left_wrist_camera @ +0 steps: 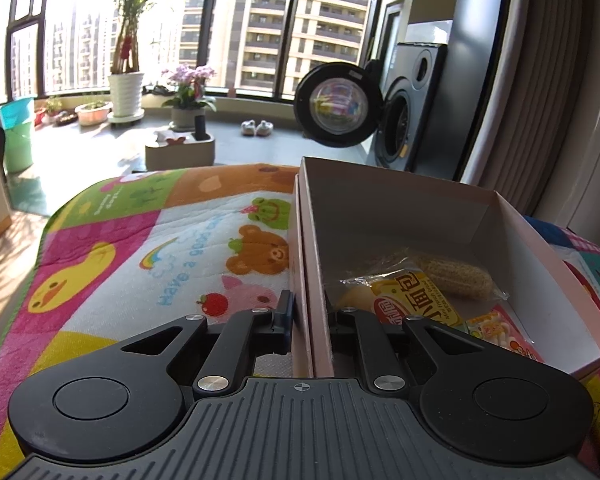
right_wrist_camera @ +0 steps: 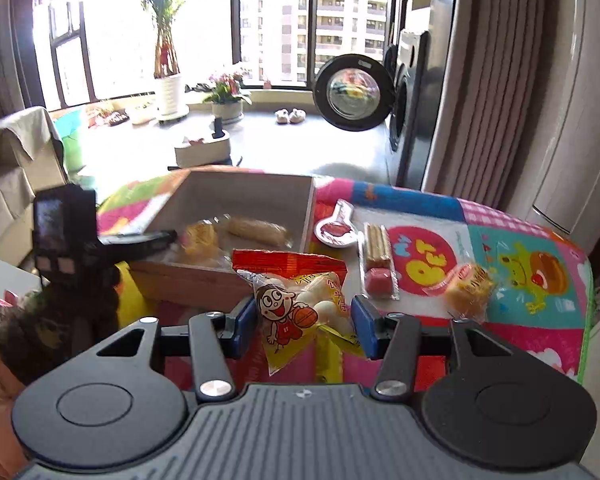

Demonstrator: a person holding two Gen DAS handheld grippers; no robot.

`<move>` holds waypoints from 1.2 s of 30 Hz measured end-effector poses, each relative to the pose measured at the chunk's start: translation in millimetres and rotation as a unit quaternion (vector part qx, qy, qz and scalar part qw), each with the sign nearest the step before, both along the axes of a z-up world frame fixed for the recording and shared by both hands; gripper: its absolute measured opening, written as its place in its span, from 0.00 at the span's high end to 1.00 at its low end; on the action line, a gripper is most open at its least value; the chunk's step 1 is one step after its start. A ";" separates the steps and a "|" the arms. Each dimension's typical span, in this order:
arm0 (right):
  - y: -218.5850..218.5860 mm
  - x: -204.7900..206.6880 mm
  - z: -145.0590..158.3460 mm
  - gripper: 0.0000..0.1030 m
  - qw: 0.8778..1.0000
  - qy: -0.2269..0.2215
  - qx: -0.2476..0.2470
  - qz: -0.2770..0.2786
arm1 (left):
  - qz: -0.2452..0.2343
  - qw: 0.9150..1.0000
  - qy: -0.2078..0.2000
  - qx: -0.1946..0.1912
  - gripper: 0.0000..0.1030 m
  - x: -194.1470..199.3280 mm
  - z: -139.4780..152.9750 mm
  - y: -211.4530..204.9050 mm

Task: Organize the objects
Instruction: 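Drop the candy bag into the pink box and open the right gripper, then grasp the long yellow stick snack pack with the right gripper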

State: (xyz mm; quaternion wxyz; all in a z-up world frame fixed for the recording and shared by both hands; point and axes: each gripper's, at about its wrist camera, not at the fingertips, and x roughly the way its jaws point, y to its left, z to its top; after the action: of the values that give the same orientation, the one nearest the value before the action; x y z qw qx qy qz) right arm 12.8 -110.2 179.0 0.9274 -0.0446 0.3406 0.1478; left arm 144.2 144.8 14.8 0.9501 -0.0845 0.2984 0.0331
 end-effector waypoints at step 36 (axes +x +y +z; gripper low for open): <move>-44.2 85.5 -81.7 0.17 1.000 -0.018 0.011 -0.007 | 0.047 0.998 -0.008 0.040 0.90 2.3 9.4 -15.8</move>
State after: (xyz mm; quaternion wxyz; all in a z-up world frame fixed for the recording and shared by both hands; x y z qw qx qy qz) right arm 98.3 -154.4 97.3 0.9349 -0.0341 0.3226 0.1441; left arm 146.5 129.0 24.2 0.9526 -0.0603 0.2845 0.0895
